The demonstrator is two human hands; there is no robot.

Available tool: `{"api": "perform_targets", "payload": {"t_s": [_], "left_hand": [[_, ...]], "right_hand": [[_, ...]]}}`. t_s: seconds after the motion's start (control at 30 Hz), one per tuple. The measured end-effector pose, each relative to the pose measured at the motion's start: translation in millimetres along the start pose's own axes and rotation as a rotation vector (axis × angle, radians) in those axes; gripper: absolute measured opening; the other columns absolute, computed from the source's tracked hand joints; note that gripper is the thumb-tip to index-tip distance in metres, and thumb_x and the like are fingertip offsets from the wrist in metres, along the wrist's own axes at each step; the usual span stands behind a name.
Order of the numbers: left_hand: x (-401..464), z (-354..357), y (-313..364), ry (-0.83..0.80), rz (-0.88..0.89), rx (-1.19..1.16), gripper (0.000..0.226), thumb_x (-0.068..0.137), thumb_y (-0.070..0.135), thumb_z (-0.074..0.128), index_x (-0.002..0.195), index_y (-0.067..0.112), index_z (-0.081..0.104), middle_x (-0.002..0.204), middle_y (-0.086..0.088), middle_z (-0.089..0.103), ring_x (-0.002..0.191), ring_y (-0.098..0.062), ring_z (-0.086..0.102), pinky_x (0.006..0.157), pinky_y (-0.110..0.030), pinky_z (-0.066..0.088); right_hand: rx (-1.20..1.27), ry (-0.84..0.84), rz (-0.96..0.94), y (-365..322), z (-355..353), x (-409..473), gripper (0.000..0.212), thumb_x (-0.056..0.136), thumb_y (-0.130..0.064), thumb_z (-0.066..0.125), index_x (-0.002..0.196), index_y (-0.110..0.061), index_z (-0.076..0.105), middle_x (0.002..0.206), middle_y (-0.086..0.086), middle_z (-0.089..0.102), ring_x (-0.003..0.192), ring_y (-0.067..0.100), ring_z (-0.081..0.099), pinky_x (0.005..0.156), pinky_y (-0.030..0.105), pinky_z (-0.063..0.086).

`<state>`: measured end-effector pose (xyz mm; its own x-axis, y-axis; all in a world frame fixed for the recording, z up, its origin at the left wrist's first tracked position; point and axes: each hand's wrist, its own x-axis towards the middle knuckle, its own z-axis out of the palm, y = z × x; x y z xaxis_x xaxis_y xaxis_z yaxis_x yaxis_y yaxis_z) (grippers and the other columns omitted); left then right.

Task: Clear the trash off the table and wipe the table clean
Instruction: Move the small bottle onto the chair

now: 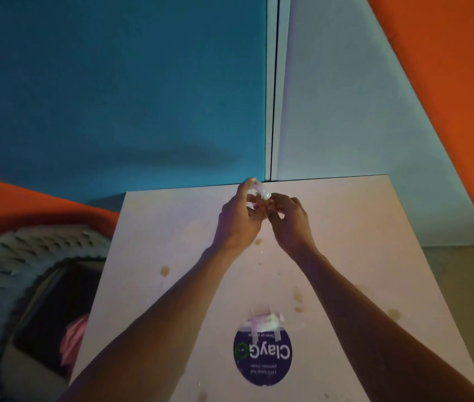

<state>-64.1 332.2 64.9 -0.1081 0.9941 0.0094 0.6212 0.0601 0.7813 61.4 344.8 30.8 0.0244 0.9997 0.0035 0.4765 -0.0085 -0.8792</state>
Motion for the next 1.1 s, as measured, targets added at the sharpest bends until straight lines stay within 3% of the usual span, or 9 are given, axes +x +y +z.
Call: {"api": "perform_targets", "payload": {"t_s": [0.2,0.3,0.37,0.6,0.8,0.93,1.1], "left_hand": [[-77,-49,15,0.013,0.030,-0.048,0.067,0.094,0.022,0.070,0.151,0.028,0.037,0.134,0.001,0.065,0.109,-0.017,0.068,0.097,-0.030,0.054],[-117,-69,18,0.023,0.072,-0.048,0.066,0.095,0.023,0.069,0.151,0.035,0.035,0.135,0.004,0.064,0.109,-0.015,0.068,0.098,-0.033,0.056],[-140,-79,17,0.016,0.076,-0.045,0.067,0.096,0.024,0.067,0.153,0.036,0.033,0.137,0.004,0.063,0.110,-0.015,0.068,0.098,-0.034,0.056],[-227,-118,15,0.010,0.081,-0.037,0.070,0.098,0.024,0.064,0.157,0.035,0.027,0.142,0.006,0.058,0.111,-0.007,0.064,0.098,-0.025,0.051],[-292,-142,5,0.014,0.030,-0.066,0.067,0.099,0.027,0.063,0.155,0.038,0.029,0.139,0.011,0.058,0.104,-0.005,0.063,0.094,-0.020,0.052],[-338,-153,-2,0.023,-0.002,-0.088,0.061,0.100,0.027,0.061,0.151,0.042,0.031,0.127,0.017,0.058,0.098,-0.002,0.064,0.092,-0.022,0.056],[-410,-162,-11,0.139,-0.037,-0.123,0.055,0.100,0.022,0.062,0.143,0.045,0.036,0.120,0.017,0.062,0.099,-0.005,0.066,0.087,-0.021,0.056]], "right_hand": [[0.077,0.011,-0.050,-48,-12,-77,0.031,0.092,-0.003,0.061,0.122,-0.010,0.065,0.115,0.007,0.061,0.095,0.014,0.066,0.089,0.025,0.053],[0.117,0.020,-0.051,-67,-17,-119,0.032,0.090,0.002,0.061,0.118,-0.012,0.066,0.112,0.003,0.062,0.085,-0.003,0.064,0.079,0.008,0.049],[0.143,0.029,-0.051,-77,-18,-144,0.032,0.089,0.003,0.062,0.116,-0.013,0.066,0.110,0.002,0.062,0.084,-0.010,0.064,0.077,0.004,0.047],[0.227,0.014,-0.022,-111,-16,-239,0.027,0.090,0.002,0.063,0.110,-0.016,0.066,0.109,0.001,0.063,0.082,-0.004,0.068,0.073,0.009,0.049],[0.258,-0.114,0.051,-123,-13,-299,0.023,0.092,-0.010,0.068,0.111,-0.023,0.065,0.109,0.000,0.069,0.085,0.005,0.071,0.071,0.019,0.052],[0.283,-0.205,0.067,-130,-12,-337,0.024,0.091,-0.006,0.067,0.111,-0.018,0.065,0.101,0.000,0.071,0.069,0.002,0.067,0.062,0.016,0.048],[0.270,-0.344,0.048,-131,-3,-388,0.028,0.087,-0.006,0.071,0.108,-0.025,0.065,0.096,-0.004,0.074,0.085,0.009,0.072,0.070,0.022,0.052]]}}
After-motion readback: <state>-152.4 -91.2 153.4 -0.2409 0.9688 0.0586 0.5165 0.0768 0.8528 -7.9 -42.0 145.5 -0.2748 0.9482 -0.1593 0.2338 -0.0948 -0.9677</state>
